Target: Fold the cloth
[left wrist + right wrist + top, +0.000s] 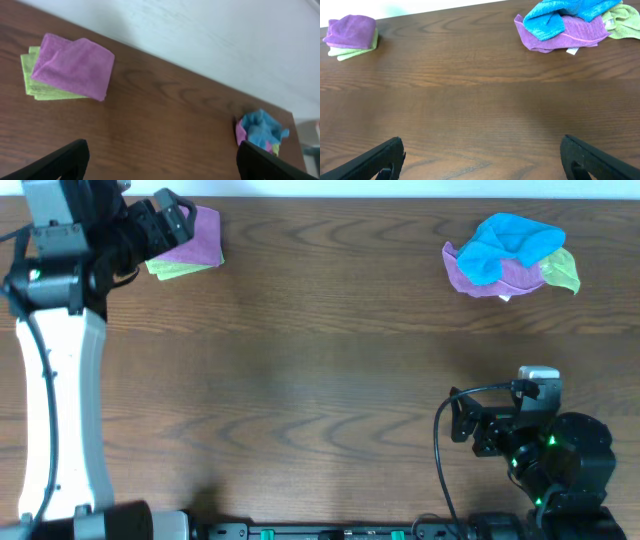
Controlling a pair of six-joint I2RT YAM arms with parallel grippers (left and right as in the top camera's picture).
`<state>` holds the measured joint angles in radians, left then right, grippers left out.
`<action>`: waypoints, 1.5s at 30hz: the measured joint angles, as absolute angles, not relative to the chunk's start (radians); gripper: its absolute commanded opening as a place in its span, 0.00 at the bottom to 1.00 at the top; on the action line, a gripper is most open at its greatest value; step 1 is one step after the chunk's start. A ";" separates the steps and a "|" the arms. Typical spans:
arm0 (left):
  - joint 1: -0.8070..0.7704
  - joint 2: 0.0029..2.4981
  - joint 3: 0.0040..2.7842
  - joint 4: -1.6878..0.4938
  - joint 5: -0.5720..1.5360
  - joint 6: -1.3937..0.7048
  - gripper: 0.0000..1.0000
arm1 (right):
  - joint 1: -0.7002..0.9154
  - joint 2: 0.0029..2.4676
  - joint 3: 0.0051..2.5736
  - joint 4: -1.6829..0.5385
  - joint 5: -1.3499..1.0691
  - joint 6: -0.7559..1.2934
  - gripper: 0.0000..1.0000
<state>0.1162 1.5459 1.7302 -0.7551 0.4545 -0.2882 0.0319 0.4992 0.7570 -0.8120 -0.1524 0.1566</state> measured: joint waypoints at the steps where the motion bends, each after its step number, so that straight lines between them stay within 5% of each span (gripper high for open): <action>1: 0.114 1.529 1.730 -0.767 0.451 -0.274 0.95 | 0.032 0.499 0.757 -0.812 -0.152 0.157 0.99; 16: 0.031 1.322 1.663 -0.806 0.325 -0.155 0.95 | 0.032 0.499 0.757 -0.812 -0.152 0.157 0.99; 31: 0.029 0.669 0.978 -0.700 0.258 -0.126 0.95 | 0.032 0.499 0.756 -0.812 -0.152 0.157 0.99; 45: 0.029 0.258 0.619 -0.707 0.233 -0.122 0.95 | 0.032 0.500 0.756 -0.845 -0.152 0.157 0.99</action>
